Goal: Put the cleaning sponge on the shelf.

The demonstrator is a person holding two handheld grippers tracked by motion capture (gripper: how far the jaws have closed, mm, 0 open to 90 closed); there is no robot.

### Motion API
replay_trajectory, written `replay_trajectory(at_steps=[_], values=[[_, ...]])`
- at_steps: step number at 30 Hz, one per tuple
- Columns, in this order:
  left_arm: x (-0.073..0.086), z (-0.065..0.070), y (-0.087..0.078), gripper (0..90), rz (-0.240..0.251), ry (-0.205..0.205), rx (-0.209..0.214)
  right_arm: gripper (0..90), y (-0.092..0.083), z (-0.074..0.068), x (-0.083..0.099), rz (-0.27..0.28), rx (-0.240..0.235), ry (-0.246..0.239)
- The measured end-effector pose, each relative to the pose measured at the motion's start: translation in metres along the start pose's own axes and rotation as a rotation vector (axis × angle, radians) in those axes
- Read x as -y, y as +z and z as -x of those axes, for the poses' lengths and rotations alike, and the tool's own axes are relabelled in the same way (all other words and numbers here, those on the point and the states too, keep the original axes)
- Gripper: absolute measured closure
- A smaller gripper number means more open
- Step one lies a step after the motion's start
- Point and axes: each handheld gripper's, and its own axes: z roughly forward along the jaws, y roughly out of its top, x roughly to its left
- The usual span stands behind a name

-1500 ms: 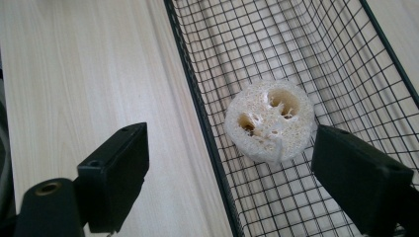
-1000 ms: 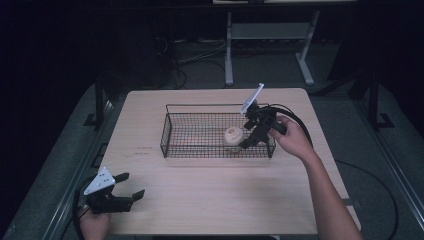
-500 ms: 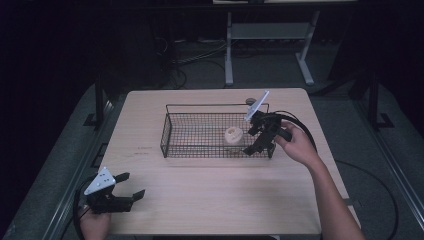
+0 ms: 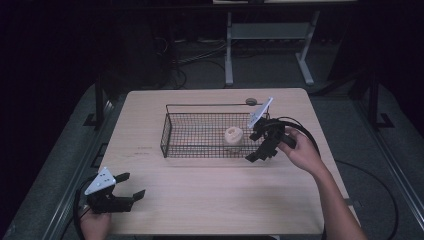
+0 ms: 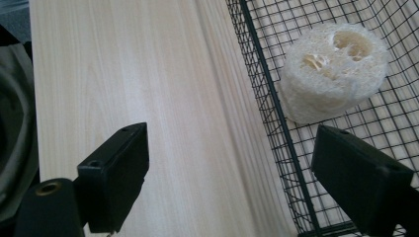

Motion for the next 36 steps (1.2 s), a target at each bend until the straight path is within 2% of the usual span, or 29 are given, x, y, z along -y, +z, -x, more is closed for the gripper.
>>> replay_trajectory(at_steps=[2,5,9,13,16,19,21,25,29,32,35,36], values=[[0.000,0.000,0.000,13.7,0.001,-0.001,0.000,14.6,0.001,-0.003,0.003,0.002,0.000,-0.008],[0.000,0.000,0.000,13.7,0.002,0.000,0.000,14.6,0.004,-0.008,0.004,-0.037,-0.015,-0.018],[0.000,0.000,0.000,13.7,0.001,-0.001,0.000,14.6,0.005,-0.014,0.007,-0.005,-0.015,-0.030],[0.000,0.000,0.000,13.7,-0.001,0.000,0.001,14.6,0.008,-0.016,0.011,-0.032,-0.015,-0.031],[0.000,0.000,0.000,13.7,0.000,-0.002,0.000,14.6,0.008,-0.017,0.015,-0.001,-0.010,-0.025],[0.000,0.000,0.000,13.7,0.002,-0.002,0.000,14.6,0.009,-0.017,0.021,0.000,-0.014,-0.013],[0.000,0.000,0.000,13.7,0.000,-0.003,0.001,14.6,0.011,-0.017,0.023,-0.021,-0.014,-0.016],[-0.001,0.001,0.001,13.7,0.000,0.002,0.003,14.6,0.012,-0.019,0.028,0.011,-0.023,-0.002],[0.000,0.000,0.001,13.7,-0.002,0.001,0.003,14.6,0.014,-0.020,0.034,-0.013,-0.021,0.005],[0.000,0.000,0.001,13.7,-0.003,0.001,0.003,14.6,0.014,-0.021,0.039,0.017,-0.032,0.019],[0.000,0.000,0.001,13.7,-0.003,0.002,0.003,14.6,0.016,-0.021,0.044,0.020,-0.027,0.025],[0.000,0.000,0.001,13.7,-0.003,0.001,0.003,14.6,0.016,-0.021,0.046,0.004,-0.032,0.024]])
